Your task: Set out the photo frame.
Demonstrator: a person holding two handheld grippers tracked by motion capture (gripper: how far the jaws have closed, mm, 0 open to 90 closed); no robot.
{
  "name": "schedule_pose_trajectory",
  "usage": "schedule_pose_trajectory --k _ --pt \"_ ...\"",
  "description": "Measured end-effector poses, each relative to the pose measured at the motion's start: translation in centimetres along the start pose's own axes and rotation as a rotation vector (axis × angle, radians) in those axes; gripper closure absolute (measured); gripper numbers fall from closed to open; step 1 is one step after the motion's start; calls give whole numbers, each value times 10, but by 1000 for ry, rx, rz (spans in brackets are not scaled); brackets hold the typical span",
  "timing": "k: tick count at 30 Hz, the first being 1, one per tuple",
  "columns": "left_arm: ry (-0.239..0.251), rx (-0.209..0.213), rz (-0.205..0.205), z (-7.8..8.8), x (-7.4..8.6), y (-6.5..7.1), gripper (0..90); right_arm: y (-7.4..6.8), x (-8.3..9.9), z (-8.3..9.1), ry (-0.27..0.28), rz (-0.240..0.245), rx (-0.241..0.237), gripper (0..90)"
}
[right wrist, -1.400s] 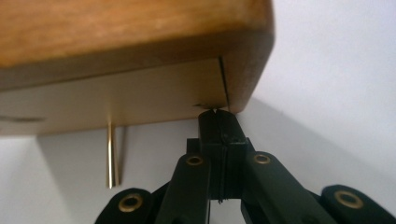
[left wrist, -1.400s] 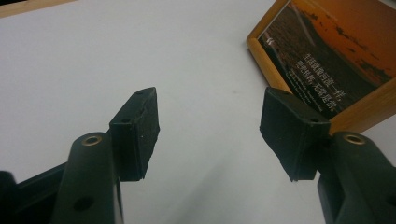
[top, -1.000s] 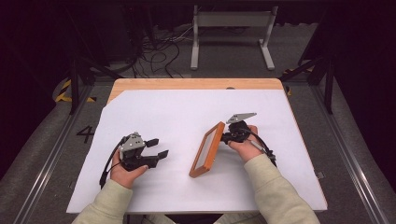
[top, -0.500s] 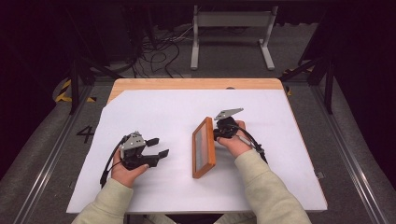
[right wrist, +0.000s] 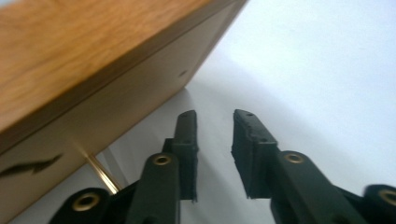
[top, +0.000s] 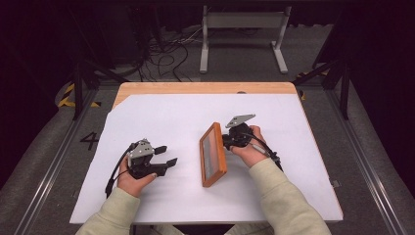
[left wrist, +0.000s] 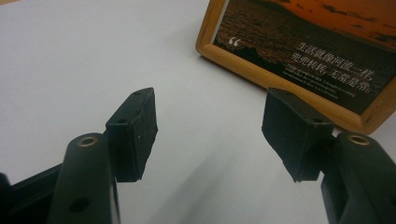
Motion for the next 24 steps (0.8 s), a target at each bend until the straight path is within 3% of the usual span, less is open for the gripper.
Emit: schedule_pose_trajectory --k 7,13,18,24 --pt "-48 -38 -2 -3 2 -2 362 1 -5 32 -2 -20 39 505" --pt "-52 -42 3 -3 2 -2 362 -3 -14 50 12 -22 49 443" --pt "-81 -48 -6 -8 4 -1 361 -13 -26 63 10 -24 24 362" --pt "-81 -50 -2 -8 4 -1 360 -27 -38 74 24 -16 24 280"
Point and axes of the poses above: each handheld gripper's, and its own axes: z roughly backward along the jaws, x roughly out of its underside, y roughly to its right, the point moved 1 cm from there along -z, roughly forward along the jaws, and after that the axes turned 3 degrees about -x, right-handed, at the moved point
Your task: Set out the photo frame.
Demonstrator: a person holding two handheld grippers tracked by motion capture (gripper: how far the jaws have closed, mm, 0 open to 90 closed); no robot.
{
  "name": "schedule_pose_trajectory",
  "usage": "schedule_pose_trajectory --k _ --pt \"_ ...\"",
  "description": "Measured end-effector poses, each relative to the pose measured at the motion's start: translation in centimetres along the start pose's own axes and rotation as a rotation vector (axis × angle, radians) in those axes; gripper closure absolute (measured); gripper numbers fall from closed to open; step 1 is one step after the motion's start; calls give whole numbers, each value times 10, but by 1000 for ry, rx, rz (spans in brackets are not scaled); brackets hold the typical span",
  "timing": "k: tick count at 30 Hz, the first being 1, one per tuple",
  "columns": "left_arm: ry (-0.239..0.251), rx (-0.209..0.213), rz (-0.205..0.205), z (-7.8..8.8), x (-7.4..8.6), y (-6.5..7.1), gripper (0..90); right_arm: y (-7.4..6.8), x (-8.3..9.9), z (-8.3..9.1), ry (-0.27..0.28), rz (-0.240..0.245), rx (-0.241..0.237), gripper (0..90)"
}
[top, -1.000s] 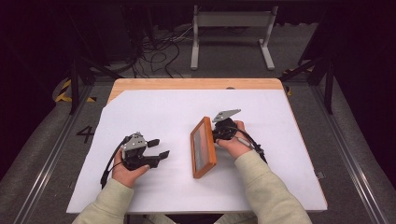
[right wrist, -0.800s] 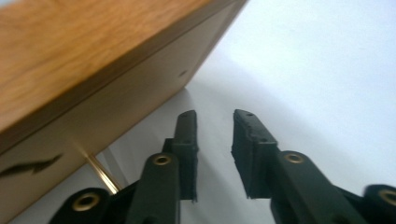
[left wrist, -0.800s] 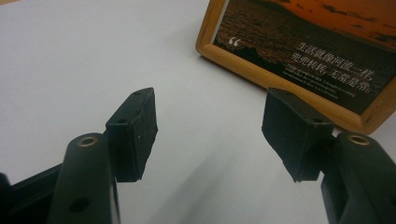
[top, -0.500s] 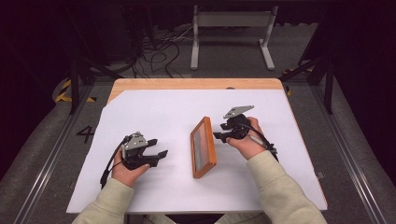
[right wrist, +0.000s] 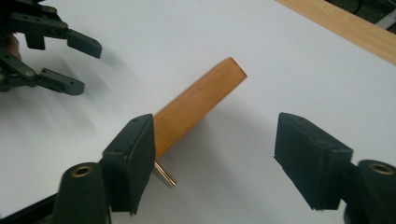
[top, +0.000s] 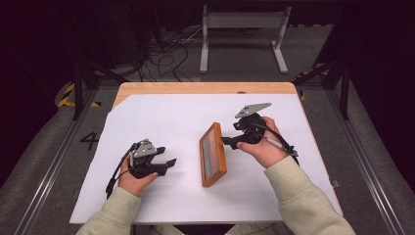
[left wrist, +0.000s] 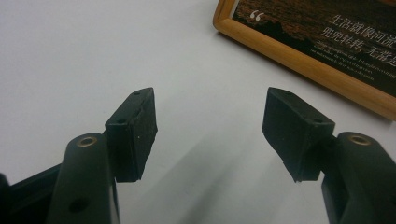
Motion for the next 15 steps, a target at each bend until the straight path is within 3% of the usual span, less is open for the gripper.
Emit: schedule_pose_trajectory --k 7,11,15 --pt "-17 2 -1 -2 1 0 351 -21 -5 -1 8 21 -53 224" --pt "-23 4 -11 -3 1 0 349 -26 -3 -8 -3 1 -68 217" --pt "-25 9 -8 -4 2 -1 344 -28 3 -20 -48 -27 -88 217"
Point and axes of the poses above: each handheld gripper's, and its own axes: z roughly backward along the jaws, x roughly out of its underside, y roughly to its right, the point moved 1 cm from there along -z, roughly forward along the jaws, and after that the axes turned 3 degrees about -x, right-handed, at the moved point
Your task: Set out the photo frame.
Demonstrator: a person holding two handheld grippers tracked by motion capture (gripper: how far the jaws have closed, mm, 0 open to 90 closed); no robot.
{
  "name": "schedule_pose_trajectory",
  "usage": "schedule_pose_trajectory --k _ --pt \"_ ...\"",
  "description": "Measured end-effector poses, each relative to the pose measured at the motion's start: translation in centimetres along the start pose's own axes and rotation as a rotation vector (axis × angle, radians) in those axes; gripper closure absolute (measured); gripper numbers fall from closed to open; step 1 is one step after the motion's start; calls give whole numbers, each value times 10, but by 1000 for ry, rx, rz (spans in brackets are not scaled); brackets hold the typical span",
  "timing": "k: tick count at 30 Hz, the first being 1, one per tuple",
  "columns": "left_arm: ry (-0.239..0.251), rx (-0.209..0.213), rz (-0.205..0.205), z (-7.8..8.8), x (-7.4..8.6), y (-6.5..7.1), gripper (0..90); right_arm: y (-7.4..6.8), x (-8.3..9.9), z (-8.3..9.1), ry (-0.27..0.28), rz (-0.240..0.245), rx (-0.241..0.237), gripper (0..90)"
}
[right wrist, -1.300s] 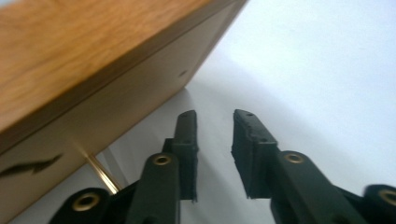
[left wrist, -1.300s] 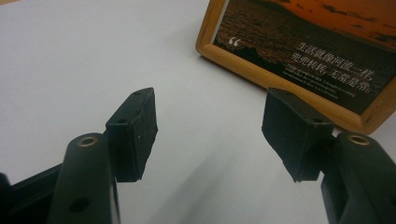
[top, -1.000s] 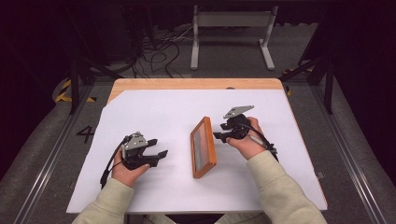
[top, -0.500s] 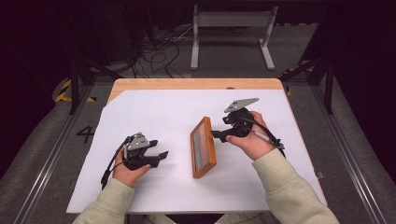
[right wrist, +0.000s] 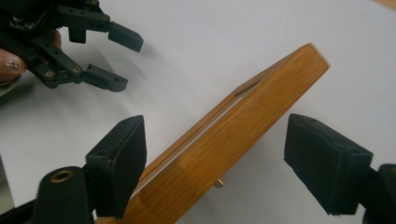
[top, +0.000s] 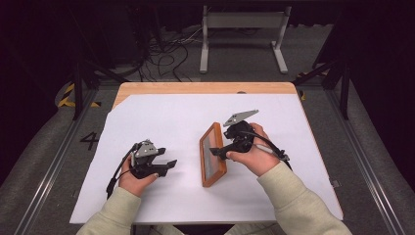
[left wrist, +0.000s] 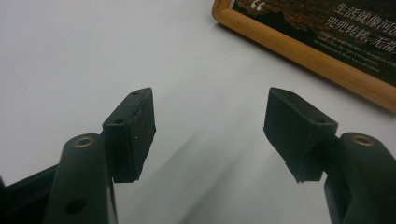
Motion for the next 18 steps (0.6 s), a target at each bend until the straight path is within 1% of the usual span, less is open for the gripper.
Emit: schedule_pose_trajectory --k 2,5,8,12,13,14,15,16,18 --pt "-3 4 5 -1 1 0 339 0 2 -4 -8 -10 -13 216" --pt "-5 6 -4 -1 0 0 337 1 4 -11 -25 -36 -35 216" --pt "-7 7 -6 -1 0 1 335 2 6 -17 -45 -53 -46 221" --pt "-6 6 -5 -1 1 0 332 4 7 -24 -68 -87 -62 248" --pt "-6 6 -5 -1 1 0 332 4 7 -24 -68 -87 -62 248" --pt "-8 3 -3 -1 1 0 332 3 7 -28 -87 -92 -70 263" --pt "-8 3 -3 -1 1 0 332 3 7 -28 -87 -92 -70 263" --pt "-8 3 -4 -1 1 0 331 3 8 -31 -104 -86 -65 286" --pt "-6 4 -6 -1 1 0 331 2 8 -34 -104 -98 -67 300"
Point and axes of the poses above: each handheld gripper's, and its own axes: z roughly backward along the jaws, x roughly out of its underside, y roughly to its right, the point moved 1 cm from there along -z, roughly forward along the jaws, and after that the axes turned 3 degrees about -x, right-handed, at the moved point
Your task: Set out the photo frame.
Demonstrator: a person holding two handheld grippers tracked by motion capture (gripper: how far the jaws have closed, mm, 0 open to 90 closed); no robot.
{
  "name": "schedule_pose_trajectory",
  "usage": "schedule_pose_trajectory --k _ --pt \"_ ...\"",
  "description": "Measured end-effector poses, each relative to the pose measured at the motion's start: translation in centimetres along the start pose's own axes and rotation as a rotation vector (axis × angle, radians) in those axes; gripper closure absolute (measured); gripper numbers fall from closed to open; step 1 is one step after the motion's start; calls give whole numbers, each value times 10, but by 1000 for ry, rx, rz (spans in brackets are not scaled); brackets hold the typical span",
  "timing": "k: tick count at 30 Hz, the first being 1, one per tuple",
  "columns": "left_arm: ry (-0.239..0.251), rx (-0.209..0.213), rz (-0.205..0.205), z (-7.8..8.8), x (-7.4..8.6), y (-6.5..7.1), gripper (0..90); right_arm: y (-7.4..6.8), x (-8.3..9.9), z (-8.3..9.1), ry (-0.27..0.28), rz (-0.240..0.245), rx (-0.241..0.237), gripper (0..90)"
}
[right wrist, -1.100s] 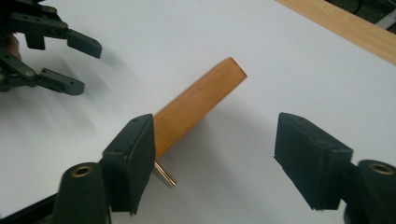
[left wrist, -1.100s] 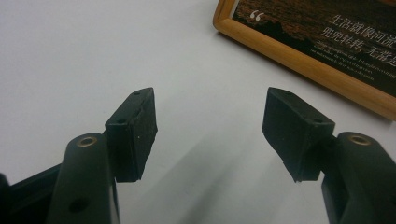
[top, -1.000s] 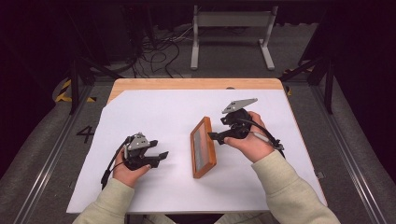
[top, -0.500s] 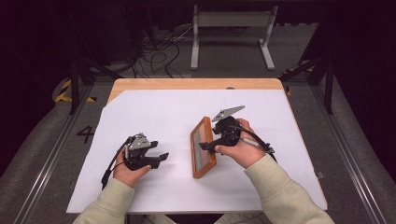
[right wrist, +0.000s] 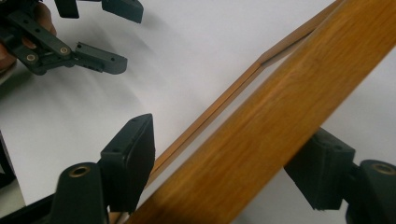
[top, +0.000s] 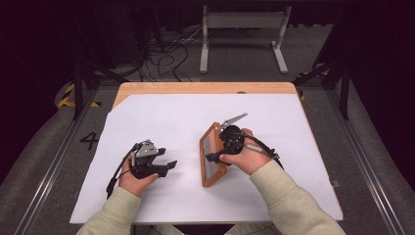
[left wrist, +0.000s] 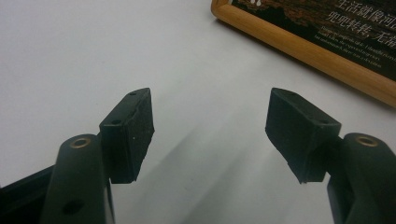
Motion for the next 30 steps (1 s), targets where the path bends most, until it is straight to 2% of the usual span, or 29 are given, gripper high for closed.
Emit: schedule_pose_trajectory --k 7,17,19,22,25,30 --pt "-1 -2 -7 -1 0 0 330 1 0 0 -3 -59 -19 347" --pt "1 -1 -3 0 0 0 329 -2 0 2 -12 -81 10 397" --pt "2 0 2 0 0 0 329 -3 0 2 -16 -97 19 432" --pt "4 1 3 1 0 0 329 -2 -1 5 -36 -130 19 530" --pt "5 2 0 1 0 0 329 -3 -3 8 -51 -133 29 605" --pt "6 0 3 1 0 0 329 -3 -5 10 -81 -143 22 640"
Point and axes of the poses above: each handheld gripper's, and its own axes: z roughly backward along the jaws, x roughly out of its underside, y roughly to its right, the point moved 1 cm from there along -z, roughly forward along the jaws, and after that the axes turned 3 degrees about -x, right-handed, at the moved point
